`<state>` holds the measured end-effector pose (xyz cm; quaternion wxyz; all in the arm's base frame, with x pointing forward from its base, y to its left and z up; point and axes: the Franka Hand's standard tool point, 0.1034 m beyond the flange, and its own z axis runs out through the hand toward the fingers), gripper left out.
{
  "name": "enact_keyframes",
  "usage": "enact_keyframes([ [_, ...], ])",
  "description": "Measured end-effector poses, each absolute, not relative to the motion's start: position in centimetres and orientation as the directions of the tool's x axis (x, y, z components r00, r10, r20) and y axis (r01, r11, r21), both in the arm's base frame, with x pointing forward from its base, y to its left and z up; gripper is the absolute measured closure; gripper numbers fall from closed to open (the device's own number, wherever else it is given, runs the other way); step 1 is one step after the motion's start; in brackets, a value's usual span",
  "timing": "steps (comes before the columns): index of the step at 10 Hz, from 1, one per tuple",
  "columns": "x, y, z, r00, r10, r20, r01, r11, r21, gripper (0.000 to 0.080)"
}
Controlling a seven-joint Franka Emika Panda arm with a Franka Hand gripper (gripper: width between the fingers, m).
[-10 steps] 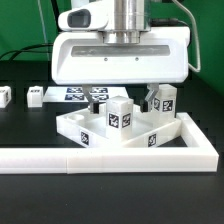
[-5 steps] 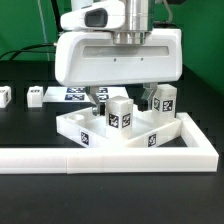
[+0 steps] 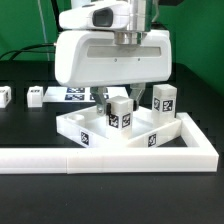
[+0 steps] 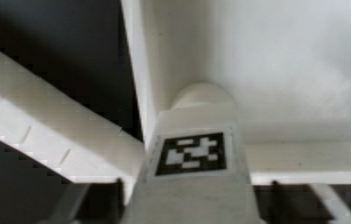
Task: Assemble square table
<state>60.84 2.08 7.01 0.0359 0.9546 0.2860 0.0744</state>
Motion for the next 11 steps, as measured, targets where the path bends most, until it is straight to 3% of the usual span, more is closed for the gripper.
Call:
enact_keyframes([
  [1,60.8,2.0,7.0,0.834,0.538,0.123,0.527,-0.843,0.11,0.0502],
  [3,60.9,2.0,7.0,0.867,0.481,0.131,0.471,-0.876,0.1,0.0502],
  [10,60.9,0.6,7.1,0.985,-0.021,0.172,-0.027,-0.999,0.034,0.0502],
  [11,60.9,0.6,7.1,0.985,-0.015,0.172,-0.022,-0.999,0.035,0.0404],
])
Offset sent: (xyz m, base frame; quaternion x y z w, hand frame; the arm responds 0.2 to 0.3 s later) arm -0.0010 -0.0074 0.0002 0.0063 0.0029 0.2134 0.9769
